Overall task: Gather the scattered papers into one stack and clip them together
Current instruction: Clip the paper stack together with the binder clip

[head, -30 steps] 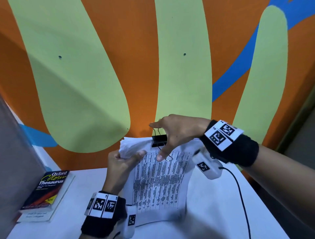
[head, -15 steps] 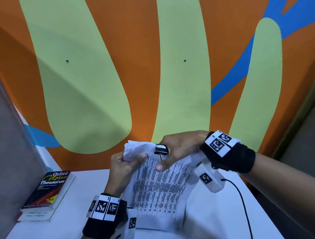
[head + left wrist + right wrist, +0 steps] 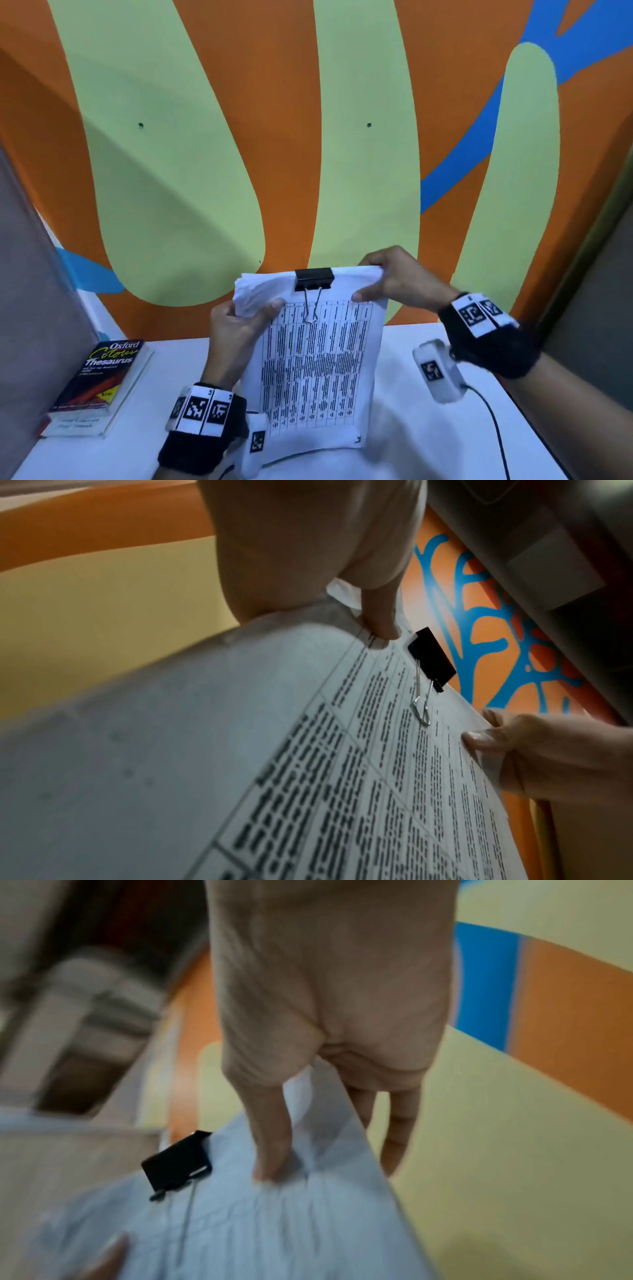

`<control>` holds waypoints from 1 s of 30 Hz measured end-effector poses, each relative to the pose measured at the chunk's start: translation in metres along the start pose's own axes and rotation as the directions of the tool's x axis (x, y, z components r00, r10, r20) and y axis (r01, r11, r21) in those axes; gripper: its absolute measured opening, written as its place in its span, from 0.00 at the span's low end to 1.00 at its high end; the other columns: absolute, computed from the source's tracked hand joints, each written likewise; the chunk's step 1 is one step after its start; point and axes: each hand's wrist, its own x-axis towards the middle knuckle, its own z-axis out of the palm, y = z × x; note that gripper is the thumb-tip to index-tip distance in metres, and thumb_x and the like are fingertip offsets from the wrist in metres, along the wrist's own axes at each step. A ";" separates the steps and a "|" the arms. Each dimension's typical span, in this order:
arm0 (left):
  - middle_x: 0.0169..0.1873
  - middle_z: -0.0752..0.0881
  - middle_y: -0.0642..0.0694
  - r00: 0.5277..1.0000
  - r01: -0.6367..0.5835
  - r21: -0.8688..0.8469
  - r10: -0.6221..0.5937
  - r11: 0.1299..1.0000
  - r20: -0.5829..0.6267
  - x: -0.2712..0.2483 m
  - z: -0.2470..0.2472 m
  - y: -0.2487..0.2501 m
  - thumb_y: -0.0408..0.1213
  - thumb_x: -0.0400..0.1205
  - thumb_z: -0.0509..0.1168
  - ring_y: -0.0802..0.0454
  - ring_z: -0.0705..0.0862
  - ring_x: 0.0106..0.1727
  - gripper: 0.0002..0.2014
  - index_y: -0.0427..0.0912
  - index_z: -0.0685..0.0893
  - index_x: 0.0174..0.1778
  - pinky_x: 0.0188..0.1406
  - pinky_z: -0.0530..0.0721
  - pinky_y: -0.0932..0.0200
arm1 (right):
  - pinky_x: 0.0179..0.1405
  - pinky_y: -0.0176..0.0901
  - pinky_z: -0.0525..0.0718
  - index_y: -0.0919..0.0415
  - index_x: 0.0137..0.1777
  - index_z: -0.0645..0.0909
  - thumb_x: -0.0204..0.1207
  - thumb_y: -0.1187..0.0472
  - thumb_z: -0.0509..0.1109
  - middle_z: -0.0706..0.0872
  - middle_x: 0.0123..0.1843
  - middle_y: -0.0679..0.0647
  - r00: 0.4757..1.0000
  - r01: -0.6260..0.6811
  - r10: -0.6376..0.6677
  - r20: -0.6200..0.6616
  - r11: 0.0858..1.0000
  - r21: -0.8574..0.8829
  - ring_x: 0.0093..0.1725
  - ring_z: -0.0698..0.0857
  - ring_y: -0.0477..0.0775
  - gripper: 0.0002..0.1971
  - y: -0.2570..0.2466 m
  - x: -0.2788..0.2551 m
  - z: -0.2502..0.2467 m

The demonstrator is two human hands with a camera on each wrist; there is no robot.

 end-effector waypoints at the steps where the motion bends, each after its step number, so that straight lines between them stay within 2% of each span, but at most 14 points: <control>1: 0.11 0.76 0.63 1.000 -0.016 0.007 0.016 1.000 -0.012 0.001 0.001 0.003 0.30 0.73 0.74 0.68 0.74 0.14 0.15 0.43 0.76 0.24 0.17 0.68 0.78 | 0.35 0.43 0.81 0.68 0.42 0.85 0.62 0.65 0.84 0.88 0.37 0.58 0.997 -0.011 0.029 -0.072 0.971 0.239 0.35 0.85 0.53 0.13 0.008 -0.006 0.006; 3: 0.15 0.80 0.60 0.999 -0.037 0.026 0.038 0.999 -0.037 0.008 0.001 0.004 0.36 0.72 0.75 0.68 0.77 0.16 0.13 0.44 0.77 0.26 0.18 0.71 0.77 | 0.40 0.48 0.83 0.72 0.43 0.84 0.64 0.72 0.81 0.89 0.39 0.63 0.964 0.085 0.064 -0.259 0.847 0.525 0.37 0.86 0.55 0.10 0.009 -0.017 0.021; 4: 0.18 0.83 0.59 0.998 -0.044 0.031 0.045 0.999 -0.037 0.011 0.002 0.006 0.37 0.72 0.75 0.68 0.79 0.18 0.11 0.44 0.79 0.29 0.19 0.72 0.76 | 0.40 0.46 0.83 0.71 0.43 0.83 0.66 0.73 0.79 0.88 0.38 0.61 0.935 0.145 0.068 -0.347 0.821 0.553 0.36 0.86 0.54 0.09 0.005 -0.021 0.027; 7: 0.23 0.87 0.62 0.993 -0.097 0.016 0.098 0.995 -0.061 0.020 0.003 0.013 0.30 0.73 0.76 0.70 0.82 0.23 0.08 0.44 0.83 0.34 0.23 0.77 0.76 | 0.36 0.34 0.79 0.57 0.44 0.82 0.70 0.70 0.77 0.85 0.35 0.50 0.842 0.234 0.014 -0.540 0.891 0.389 0.33 0.81 0.43 0.09 -0.014 -0.025 0.032; 9: 0.30 0.91 0.58 0.990 -0.118 -0.009 0.117 0.993 -0.085 0.022 0.003 0.009 0.29 0.71 0.78 0.65 0.87 0.31 0.07 0.38 0.87 0.40 0.32 0.84 0.70 | 0.33 0.35 0.77 0.54 0.47 0.80 0.72 0.67 0.76 0.84 0.35 0.52 0.795 0.256 -0.044 -0.606 0.929 0.268 0.32 0.79 0.46 0.10 -0.018 -0.029 0.036; 12: 0.40 0.90 0.48 0.998 -0.026 -0.003 0.025 1.000 -0.053 0.013 -0.001 -0.024 0.35 0.68 0.80 0.53 0.89 0.38 0.17 0.32 0.87 0.49 0.37 0.87 0.62 | 0.40 0.46 0.83 0.55 0.55 0.79 0.72 0.65 0.76 0.86 0.41 0.55 0.820 0.166 0.026 -0.572 0.945 0.281 0.36 0.83 0.52 0.14 0.002 -0.037 0.060; 15: 0.23 0.83 0.55 0.979 0.203 0.082 -0.204 0.976 0.004 -0.008 -0.003 -0.055 0.50 0.60 0.81 0.59 0.79 0.22 0.19 0.40 0.82 0.28 0.24 0.75 0.64 | 0.59 0.56 0.86 0.55 0.65 0.75 0.73 0.68 0.76 0.86 0.55 0.51 0.887 0.014 0.200 -0.415 0.889 0.458 0.49 0.87 0.50 0.22 0.044 -0.050 0.099; 17: 0.20 0.86 0.54 0.970 0.239 0.068 -0.241 0.969 0.018 -0.018 0.000 -0.070 0.46 0.60 0.80 0.59 0.84 0.23 0.14 0.44 0.83 0.23 0.25 0.83 0.64 | 0.65 0.59 0.82 0.50 0.64 0.75 0.76 0.71 0.71 0.86 0.61 0.53 0.912 -0.062 0.264 -0.313 0.845 0.532 0.58 0.86 0.41 0.21 0.065 -0.058 0.122; 18: 0.26 0.90 0.53 0.968 0.248 0.064 -0.249 0.967 0.008 -0.019 0.001 -0.073 0.42 0.63 0.80 0.56 0.89 0.30 0.10 0.43 0.87 0.28 0.34 0.89 0.58 | 0.67 0.53 0.81 0.52 0.67 0.74 0.78 0.72 0.68 0.85 0.64 0.53 0.916 -0.063 0.261 -0.304 0.843 0.535 0.59 0.84 0.34 0.21 0.069 -0.059 0.128; 20: 0.36 0.92 0.50 0.971 0.238 0.061 -0.237 0.969 -0.029 -0.018 0.000 -0.072 0.37 0.66 0.81 0.49 0.92 0.41 0.11 0.38 0.90 0.40 0.48 0.90 0.50 | 0.65 0.30 0.79 0.56 0.72 0.71 0.81 0.71 0.64 0.83 0.66 0.48 0.913 -0.017 0.220 -0.342 0.860 0.509 0.60 0.79 0.23 0.21 0.068 -0.057 0.132; 22: 0.37 0.90 0.47 0.976 0.210 0.052 -0.207 0.976 -0.063 -0.014 -0.004 -0.070 0.39 0.66 0.82 0.48 0.90 0.39 0.16 0.35 0.88 0.42 0.46 0.87 0.51 | 0.57 0.16 0.74 0.55 0.70 0.68 0.82 0.69 0.63 0.81 0.63 0.38 0.912 0.018 0.184 -0.367 0.875 0.484 0.59 0.77 0.19 0.19 0.065 -0.052 0.130; 25: 0.37 0.93 0.54 0.975 0.221 0.039 -0.220 0.974 -0.043 -0.015 -0.007 -0.075 0.34 0.68 0.81 0.56 0.91 0.41 0.11 0.41 0.88 0.42 0.42 0.88 0.61 | 0.54 0.23 0.79 0.54 0.68 0.64 0.84 0.68 0.60 0.82 0.59 0.39 0.926 -0.006 0.177 -0.334 0.891 0.455 0.55 0.82 0.28 0.17 0.070 -0.050 0.136; 28: 0.29 0.91 0.62 0.953 0.304 0.058 -0.304 0.951 -0.008 -0.029 0.000 -0.092 0.28 0.68 0.79 0.63 0.89 0.36 0.12 0.46 0.87 0.40 0.31 0.85 0.71 | 0.63 0.56 0.80 0.63 0.70 0.62 0.85 0.66 0.57 0.82 0.62 0.66 0.934 -0.180 0.282 -0.220 0.901 0.394 0.61 0.83 0.62 0.15 0.081 -0.058 0.161; 30: 0.27 0.89 0.64 0.945 0.326 0.063 -0.326 0.943 -0.006 -0.036 0.000 -0.099 0.28 0.69 0.79 0.68 0.88 0.33 0.12 0.48 0.86 0.39 0.30 0.84 0.72 | 0.61 0.62 0.78 0.68 0.70 0.64 0.85 0.65 0.58 0.80 0.60 0.75 0.899 -0.259 0.363 -0.244 0.891 0.373 0.60 0.80 0.73 0.16 0.087 -0.063 0.173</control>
